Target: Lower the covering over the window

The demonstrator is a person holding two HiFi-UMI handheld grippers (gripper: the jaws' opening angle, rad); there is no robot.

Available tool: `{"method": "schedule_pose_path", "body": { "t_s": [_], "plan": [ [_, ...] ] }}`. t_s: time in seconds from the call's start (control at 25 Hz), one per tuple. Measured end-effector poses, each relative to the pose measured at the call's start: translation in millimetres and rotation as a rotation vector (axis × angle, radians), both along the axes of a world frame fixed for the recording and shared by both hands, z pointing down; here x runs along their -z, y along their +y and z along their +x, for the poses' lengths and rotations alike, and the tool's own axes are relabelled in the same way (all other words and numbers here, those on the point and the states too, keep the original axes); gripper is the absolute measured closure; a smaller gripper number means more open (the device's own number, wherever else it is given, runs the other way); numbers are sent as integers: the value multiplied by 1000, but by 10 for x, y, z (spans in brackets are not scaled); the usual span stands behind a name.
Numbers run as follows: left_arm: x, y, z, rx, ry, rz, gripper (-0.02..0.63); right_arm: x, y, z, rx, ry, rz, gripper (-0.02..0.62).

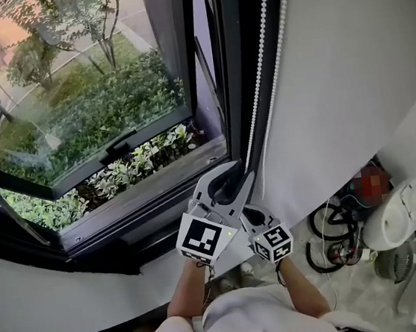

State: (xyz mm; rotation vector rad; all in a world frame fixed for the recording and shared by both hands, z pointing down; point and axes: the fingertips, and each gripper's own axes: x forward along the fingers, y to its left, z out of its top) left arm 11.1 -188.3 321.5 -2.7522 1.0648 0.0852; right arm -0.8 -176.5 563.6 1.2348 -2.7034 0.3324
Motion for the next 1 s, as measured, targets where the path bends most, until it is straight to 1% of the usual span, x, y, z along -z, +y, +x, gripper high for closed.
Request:
{"method": "schedule_pose_path", "body": {
  "t_s": [0.2, 0.24, 0.32, 0.36, 0.44, 0.52, 0.68, 1.0],
  "plan": [
    [217, -98, 127, -30, 9, 26, 512, 12, 27, 6, 0, -1, 4, 598],
    [257, -102, 148, -37, 13, 32, 520, 14, 32, 3, 1, 1, 6, 598],
    [295, -93, 189, -53, 16, 37, 569, 15, 40, 0, 0, 5, 8, 598],
    [300, -82, 199, -58, 21, 39, 581, 12, 44, 0, -1, 9, 7, 598],
    [287, -72, 189, -57, 34, 42, 584, -10, 49, 1, -3, 21, 1, 598],
    [207, -80, 170, -44, 22, 27, 584, -70, 48, 3, -2, 40, -13, 598],
    [-15, -88, 147, -33, 12, -29, 584, -271, 73, 33, -6, 56, -61, 598],
    [-371, -55, 154, -32, -2, -88, 584, -608, 130, 8, 4, 83, -139, 598]
  ]
}}
